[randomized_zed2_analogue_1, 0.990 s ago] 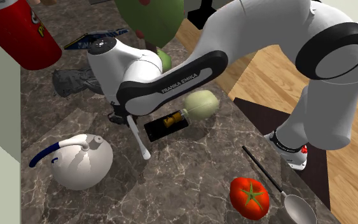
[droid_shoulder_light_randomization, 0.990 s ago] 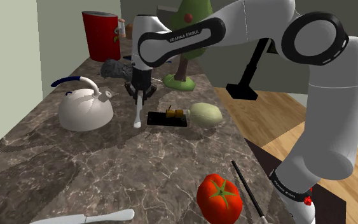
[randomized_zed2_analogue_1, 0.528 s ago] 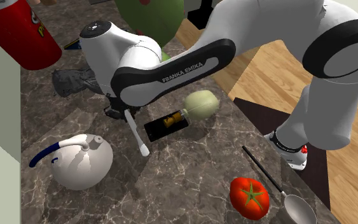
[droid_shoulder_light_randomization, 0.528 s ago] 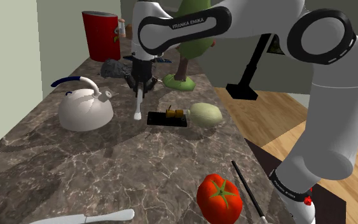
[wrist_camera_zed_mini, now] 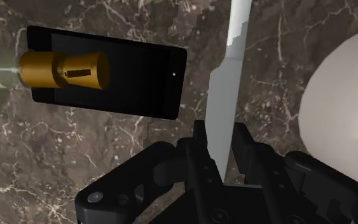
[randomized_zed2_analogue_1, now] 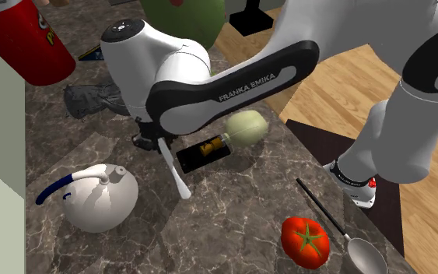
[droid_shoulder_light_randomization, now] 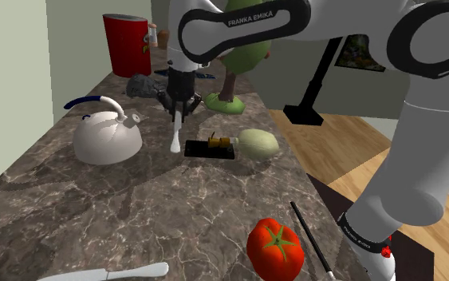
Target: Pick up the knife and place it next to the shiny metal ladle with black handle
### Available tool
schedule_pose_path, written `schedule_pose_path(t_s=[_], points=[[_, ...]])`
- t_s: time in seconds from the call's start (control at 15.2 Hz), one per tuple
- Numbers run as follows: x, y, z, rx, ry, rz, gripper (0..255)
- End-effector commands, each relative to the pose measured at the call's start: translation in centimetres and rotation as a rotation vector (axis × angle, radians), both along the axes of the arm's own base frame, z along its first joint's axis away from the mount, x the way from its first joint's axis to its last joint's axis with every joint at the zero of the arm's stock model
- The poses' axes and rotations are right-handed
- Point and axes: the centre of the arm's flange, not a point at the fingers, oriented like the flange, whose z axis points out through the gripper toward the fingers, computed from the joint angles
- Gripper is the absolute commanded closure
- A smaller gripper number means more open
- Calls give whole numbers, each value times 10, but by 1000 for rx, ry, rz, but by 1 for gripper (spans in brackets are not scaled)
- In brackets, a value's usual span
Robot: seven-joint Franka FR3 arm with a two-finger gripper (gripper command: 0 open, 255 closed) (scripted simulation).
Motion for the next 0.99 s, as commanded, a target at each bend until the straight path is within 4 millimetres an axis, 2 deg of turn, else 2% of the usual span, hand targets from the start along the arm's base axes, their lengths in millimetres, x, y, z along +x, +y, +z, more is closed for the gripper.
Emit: schedule_pose_path(t_s=[0.0, 0.92], points=[[-23, 10, -1, 0, 0, 0, 255], [-195, 77, -1, 0, 0, 0, 255]])
